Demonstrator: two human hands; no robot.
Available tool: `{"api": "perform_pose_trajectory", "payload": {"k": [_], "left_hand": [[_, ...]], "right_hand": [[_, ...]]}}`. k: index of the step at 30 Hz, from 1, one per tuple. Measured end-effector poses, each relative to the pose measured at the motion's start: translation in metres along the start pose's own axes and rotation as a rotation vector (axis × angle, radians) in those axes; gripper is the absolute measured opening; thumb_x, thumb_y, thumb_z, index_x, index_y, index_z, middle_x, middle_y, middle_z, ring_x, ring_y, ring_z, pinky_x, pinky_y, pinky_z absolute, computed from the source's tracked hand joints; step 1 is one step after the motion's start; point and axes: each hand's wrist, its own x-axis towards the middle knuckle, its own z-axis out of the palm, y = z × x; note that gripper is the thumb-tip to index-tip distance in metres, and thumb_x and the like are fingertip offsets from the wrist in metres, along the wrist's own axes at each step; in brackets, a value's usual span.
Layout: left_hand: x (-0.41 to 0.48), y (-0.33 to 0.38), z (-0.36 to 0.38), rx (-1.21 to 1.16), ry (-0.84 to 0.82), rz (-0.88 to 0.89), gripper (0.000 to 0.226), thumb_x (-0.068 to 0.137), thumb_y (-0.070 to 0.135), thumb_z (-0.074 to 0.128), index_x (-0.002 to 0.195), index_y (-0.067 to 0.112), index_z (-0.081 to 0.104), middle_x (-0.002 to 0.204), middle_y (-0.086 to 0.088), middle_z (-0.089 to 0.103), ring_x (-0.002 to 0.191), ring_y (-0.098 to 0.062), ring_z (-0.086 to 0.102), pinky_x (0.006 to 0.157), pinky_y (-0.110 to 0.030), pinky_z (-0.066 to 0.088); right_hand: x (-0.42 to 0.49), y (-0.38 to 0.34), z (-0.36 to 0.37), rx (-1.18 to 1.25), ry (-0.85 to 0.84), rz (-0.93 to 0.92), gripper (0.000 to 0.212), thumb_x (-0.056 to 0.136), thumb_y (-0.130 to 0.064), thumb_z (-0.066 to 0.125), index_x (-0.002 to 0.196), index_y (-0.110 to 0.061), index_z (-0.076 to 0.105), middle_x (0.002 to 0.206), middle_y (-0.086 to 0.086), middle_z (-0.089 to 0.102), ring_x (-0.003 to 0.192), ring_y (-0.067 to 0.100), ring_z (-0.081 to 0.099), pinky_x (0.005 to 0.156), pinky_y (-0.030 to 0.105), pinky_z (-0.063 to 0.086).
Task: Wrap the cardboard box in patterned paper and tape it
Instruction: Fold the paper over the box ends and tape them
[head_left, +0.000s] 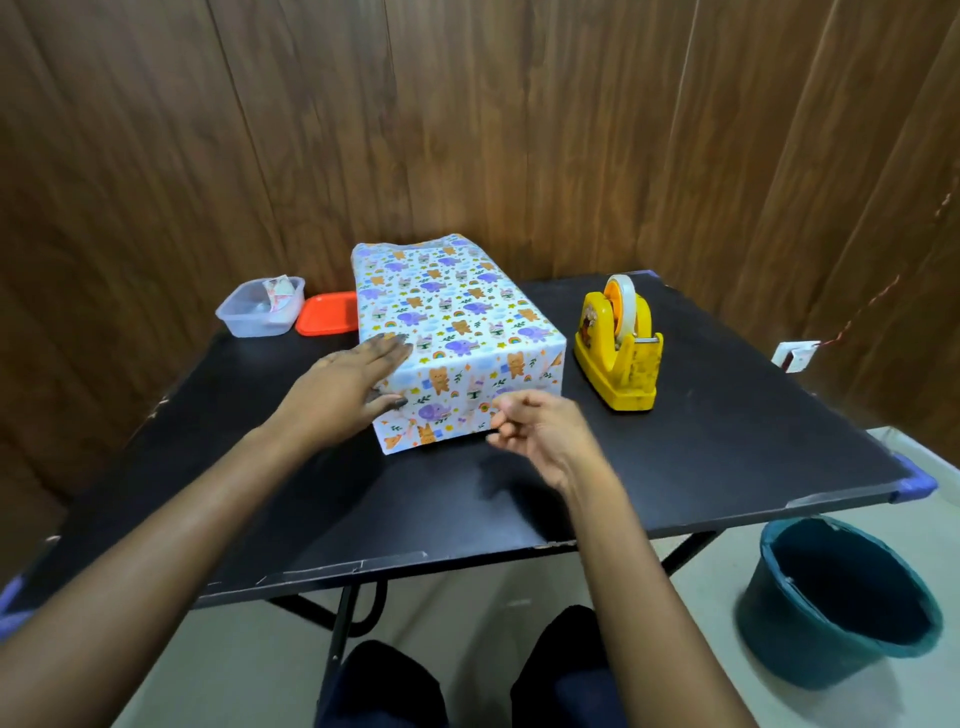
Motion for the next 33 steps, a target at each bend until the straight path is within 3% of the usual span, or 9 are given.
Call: {"api": "perform_pose_trajectory", "payload": {"k": [4, 10, 14, 18, 21, 24, 30, 33], "left_hand": [[-0.005, 0.002, 0.006, -0.047, 0.086, 0.009, 0.063, 0.091, 0.028, 0.058, 0.146, 0.021, 0.028, 0.153, 0.005, 0.025, 0.142, -0.014, 0.021, 0.112, -0.023, 0.016], [-0.007, 0.007, 0.007, -0.098, 0.121, 0.000, 0.060, 0.093, 0.024, 0.056, 0.146, 0.019, 0.030, 0.153, 0.004, 0.027, 0.143, -0.015, 0.019, 0.112, -0.024, 0.018], [-0.004, 0.015, 0.006, 0.068, 0.068, -0.090, 0.067, 0.092, 0.049, 0.047, 0.148, 0.019, 0.026, 0.155, 0.004, 0.023, 0.143, -0.014, 0.017, 0.115, -0.036, 0.015], [0.010, 0.039, 0.020, 0.148, 0.212, -0.196, 0.070, 0.084, 0.063, 0.049, 0.126, 0.007, 0.048, 0.131, -0.010, 0.050, 0.125, -0.026, 0.043, 0.104, -0.043, 0.031], [0.013, 0.040, 0.028, 0.228, 0.297, -0.150, 0.058, 0.073, 0.052, 0.070, 0.104, 0.004, 0.056, 0.106, -0.014, 0.058, 0.099, -0.033, 0.056, 0.075, -0.040, 0.047], [0.008, 0.032, 0.031, 0.237, 0.310, -0.071, 0.058, 0.058, 0.034, 0.086, 0.098, 0.004, 0.058, 0.099, -0.014, 0.061, 0.091, -0.034, 0.061, 0.055, -0.032, 0.048], [-0.005, 0.018, 0.031, 0.141, 0.335, 0.015, 0.056, 0.062, 0.018, 0.085, 0.110, 0.006, 0.059, 0.116, -0.012, 0.061, 0.107, -0.035, 0.058, 0.051, -0.031, 0.052], [-0.009, 0.010, 0.031, 0.054, 0.329, 0.015, 0.055, 0.071, 0.014, 0.079, 0.121, 0.009, 0.057, 0.128, -0.008, 0.056, 0.117, -0.032, 0.051, 0.058, -0.035, 0.054]], "right_hand": [[-0.004, 0.035, 0.042, -0.059, -0.111, 0.010, 0.019, 0.094, 0.001, 0.050, 0.077, -0.004, 0.057, 0.054, 0.005, 0.055, 0.038, 0.006, 0.047, 0.050, 0.023, 0.054], [-0.001, 0.056, 0.067, 0.037, -0.042, -0.060, 0.022, 0.095, 0.001, 0.048, 0.077, -0.006, 0.059, 0.047, -0.001, 0.054, 0.039, 0.004, 0.046, 0.050, 0.020, 0.052], [-0.004, 0.058, 0.063, 0.110, 0.065, -0.083, 0.020, 0.095, 0.000, 0.049, 0.078, -0.006, 0.060, 0.049, 0.001, 0.052, 0.039, 0.004, 0.044, 0.049, 0.020, 0.052], [-0.007, 0.058, 0.052, 0.143, 0.140, -0.067, 0.018, 0.096, -0.001, 0.048, 0.080, -0.005, 0.057, 0.056, 0.006, 0.050, 0.040, 0.005, 0.043, 0.048, 0.020, 0.050], [-0.007, 0.058, 0.048, 0.152, 0.140, -0.051, 0.016, 0.095, -0.001, 0.049, 0.082, -0.004, 0.058, 0.055, 0.005, 0.051, 0.040, 0.006, 0.044, 0.048, 0.021, 0.050], [-0.006, 0.056, 0.049, 0.132, 0.112, -0.043, 0.017, 0.095, -0.002, 0.050, 0.081, -0.004, 0.059, 0.053, 0.003, 0.054, 0.040, 0.006, 0.045, 0.049, 0.021, 0.050], [-0.002, 0.053, 0.057, -0.033, 0.076, -0.019, 0.019, 0.094, -0.011, 0.055, 0.075, -0.010, 0.058, 0.059, 0.002, 0.058, 0.040, 0.006, 0.044, 0.048, 0.020, 0.048], [0.000, 0.054, 0.065, -0.069, 0.085, -0.009, 0.021, 0.094, -0.015, 0.057, 0.073, -0.011, 0.056, 0.057, 0.002, 0.057, 0.039, 0.005, 0.043, 0.048, 0.019, 0.049]]}}
